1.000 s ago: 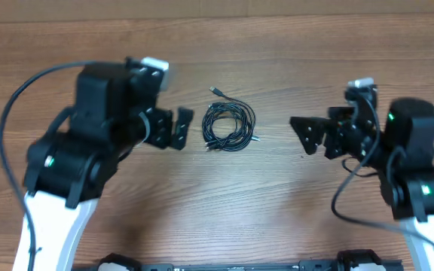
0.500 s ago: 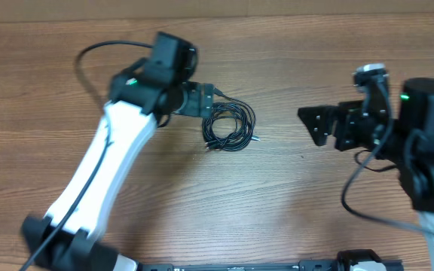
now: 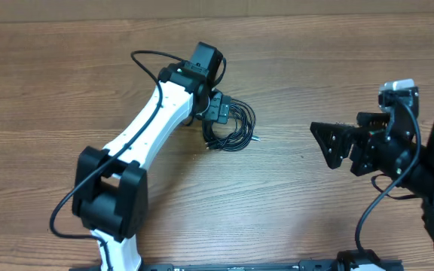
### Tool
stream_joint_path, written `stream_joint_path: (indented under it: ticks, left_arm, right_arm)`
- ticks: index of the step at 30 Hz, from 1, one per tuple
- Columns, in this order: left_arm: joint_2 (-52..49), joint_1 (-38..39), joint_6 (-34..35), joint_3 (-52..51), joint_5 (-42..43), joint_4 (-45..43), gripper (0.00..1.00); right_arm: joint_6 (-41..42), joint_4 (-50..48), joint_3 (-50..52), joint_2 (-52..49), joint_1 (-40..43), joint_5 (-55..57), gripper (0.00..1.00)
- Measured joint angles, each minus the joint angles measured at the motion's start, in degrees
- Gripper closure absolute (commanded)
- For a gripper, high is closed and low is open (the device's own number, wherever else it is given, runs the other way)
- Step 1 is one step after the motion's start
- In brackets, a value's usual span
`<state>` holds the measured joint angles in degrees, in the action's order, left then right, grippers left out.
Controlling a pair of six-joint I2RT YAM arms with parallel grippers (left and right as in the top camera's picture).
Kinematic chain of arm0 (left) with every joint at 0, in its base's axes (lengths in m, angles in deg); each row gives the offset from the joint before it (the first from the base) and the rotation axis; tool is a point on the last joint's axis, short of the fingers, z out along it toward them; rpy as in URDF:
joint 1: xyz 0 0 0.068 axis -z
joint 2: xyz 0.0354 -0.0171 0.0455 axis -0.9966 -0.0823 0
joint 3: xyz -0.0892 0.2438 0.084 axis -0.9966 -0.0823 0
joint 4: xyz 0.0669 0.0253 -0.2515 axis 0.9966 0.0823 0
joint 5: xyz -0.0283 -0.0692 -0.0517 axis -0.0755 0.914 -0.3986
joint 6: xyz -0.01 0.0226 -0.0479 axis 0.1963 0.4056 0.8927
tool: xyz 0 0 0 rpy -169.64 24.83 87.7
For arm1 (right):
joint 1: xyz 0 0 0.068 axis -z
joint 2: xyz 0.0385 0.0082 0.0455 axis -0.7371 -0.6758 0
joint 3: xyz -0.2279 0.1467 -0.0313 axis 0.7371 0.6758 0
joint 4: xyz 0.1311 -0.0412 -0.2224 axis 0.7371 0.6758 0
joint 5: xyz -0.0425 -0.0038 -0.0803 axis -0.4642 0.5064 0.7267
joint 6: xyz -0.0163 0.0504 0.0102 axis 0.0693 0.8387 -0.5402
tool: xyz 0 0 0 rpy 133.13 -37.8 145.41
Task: Untangle cables
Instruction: 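Reach the left gripper forward and down onto the black cable coil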
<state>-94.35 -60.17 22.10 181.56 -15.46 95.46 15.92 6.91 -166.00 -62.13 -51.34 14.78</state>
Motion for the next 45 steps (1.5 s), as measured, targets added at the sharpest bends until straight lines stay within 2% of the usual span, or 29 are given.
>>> stream_joint_path:
  ticks: [5, 7, 11, 13, 17, 24, 31, 36, 40, 45]
  left_arm:
    - [-3.8, 0.0, 0.3, 0.0, 0.0, 0.0, 0.0]
    - [-5.3, 0.0, -1.6, 0.0, 0.5, 0.0, 0.0]
    - [-6.4, 0.0, -9.0, 0.0, 4.0, 1.4, 0.07]
    - [-6.4, 0.0, -13.4, 0.0, 6.1, 2.3, 0.14]
    - [-6.4, 0.0, -21.0, 0.0, 8.7, 4.3, 0.13]
    - [-6.4, -0.1, -28.2, 0.0, 10.1, 8.6, 0.14]
    - [-6.4, -0.5, -29.7, 6.4, 10.6, 13.7, 0.12]
    - [-6.4, -0.6, -28.9, 9.3, 9.1, 11.2, 0.09]
    - [-6.4, -1.3, -27.3, 9.3, 8.2, 8.8, 0.03]
    - [-6.4, -3.0, -27.6, 9.3, 7.9, 8.6, 0.03]
  right_arm:
    - [0.0, 1.6, 0.0, -1.5, 0.0, 0.3, 0.0]
    - [0.0, 2.2, 0.0, -1.7, 0.0, 0.5, 0.0]
    - [0.0, 3.1, 0.0, -2.1, 0.0, 1.4, 0.0]
    - [0.0, 3.3, 0.0, -2.5, 0.0, 1.8, 0.0]
    - [0.0, 3.3, 0.0, -2.9, 0.0, 2.1, 0.0]
    - [0.0, 3.3, 0.0, -3.8, 0.0, 2.6, 0.0]
    - [0.0, 3.4, 0.0, -6.3, 0.0, 2.7, 0.0]
    - [0.0, 3.7, 0.0, -7.5, 0.0, 2.8, 0.0]
    - [0.0, 3.7, 0.0, -7.6, 0.0, 2.8, 0.0]
    - [0.0, 4.2, 0.0, -7.6, 0.0, 2.8, 0.0]
